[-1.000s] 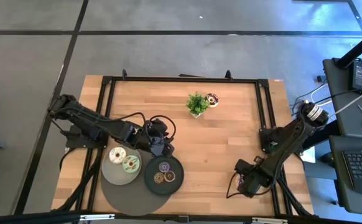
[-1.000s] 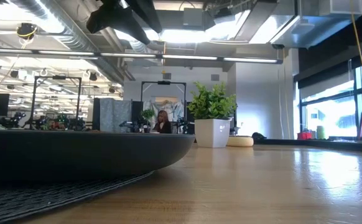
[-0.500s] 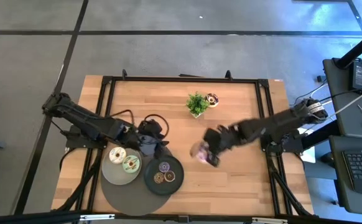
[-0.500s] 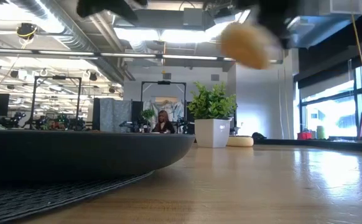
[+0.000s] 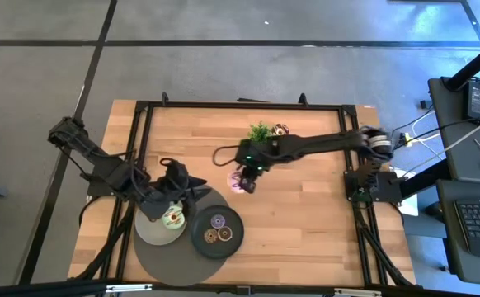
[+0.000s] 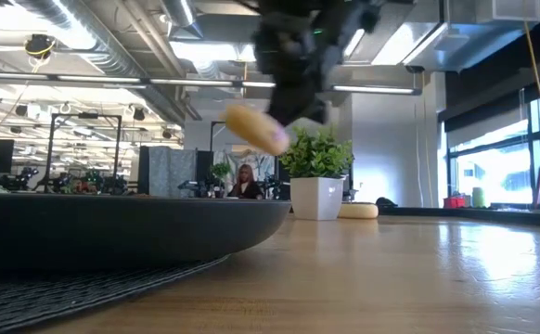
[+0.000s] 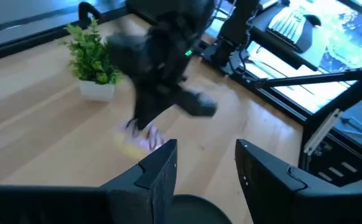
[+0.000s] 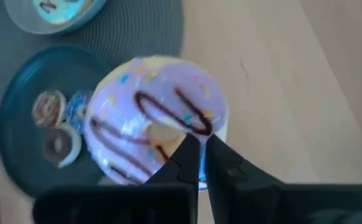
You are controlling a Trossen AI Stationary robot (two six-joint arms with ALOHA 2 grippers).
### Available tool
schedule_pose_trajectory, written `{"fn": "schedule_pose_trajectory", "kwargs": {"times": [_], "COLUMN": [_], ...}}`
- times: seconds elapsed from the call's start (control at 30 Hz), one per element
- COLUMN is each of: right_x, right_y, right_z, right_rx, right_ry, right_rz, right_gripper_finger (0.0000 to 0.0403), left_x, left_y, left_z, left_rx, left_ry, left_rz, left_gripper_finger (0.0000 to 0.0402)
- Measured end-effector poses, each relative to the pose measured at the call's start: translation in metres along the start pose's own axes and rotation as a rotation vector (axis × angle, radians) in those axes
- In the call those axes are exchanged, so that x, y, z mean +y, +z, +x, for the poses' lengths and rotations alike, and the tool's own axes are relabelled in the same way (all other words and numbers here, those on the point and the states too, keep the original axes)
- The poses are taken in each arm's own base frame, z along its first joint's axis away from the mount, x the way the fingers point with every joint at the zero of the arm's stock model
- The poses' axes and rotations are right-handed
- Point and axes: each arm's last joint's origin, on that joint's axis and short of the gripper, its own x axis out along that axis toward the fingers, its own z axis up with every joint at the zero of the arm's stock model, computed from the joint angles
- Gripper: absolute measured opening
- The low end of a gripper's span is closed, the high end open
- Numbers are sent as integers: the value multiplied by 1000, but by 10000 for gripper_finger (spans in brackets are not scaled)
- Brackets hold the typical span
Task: Pick & Place donuts
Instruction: Put the big purple donut on the gray plate
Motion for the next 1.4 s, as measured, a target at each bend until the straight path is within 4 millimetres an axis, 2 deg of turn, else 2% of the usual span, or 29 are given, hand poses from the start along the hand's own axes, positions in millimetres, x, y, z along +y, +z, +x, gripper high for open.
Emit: {"fn": "schedule_pose_trajectory", "kwargs": {"times": [0.1,0.27,0.47,0.57,0.83,1.1,1.2,1.4], "right_x": [1,-3,-11,-13,-14,-23,-24,-7], "right_y": [15,29,32,30,31,33,32,27], "right_z": [19,51,81,86,85,82,67,9], "right_rx": [44,121,152,171,185,195,225,227], "right_ry": [-19,-99,-167,-145,-124,-135,-154,-237], "right_rz": [-45,-86,-71,-36,-27,-10,4,-82], "right_gripper_finger": [15,16,18,28,81,153,168,176], "left_x": [-1,-2,-3,-3,-3,-3,-4,-6], "left_y": [-1,-3,-4,-4,-4,-4,-6,-14], "left_z": [-1,-2,-3,-3,-3,-3,0,22], "left_rx": [5,14,31,49,45,42,43,50], "left_ry": [-6,-15,-29,-40,-38,-35,-28,45], "left_rz": [-5,-19,-27,-27,-26,-23,-20,36], "left_gripper_finger": [157,157,157,157,157,157,157,157]}}
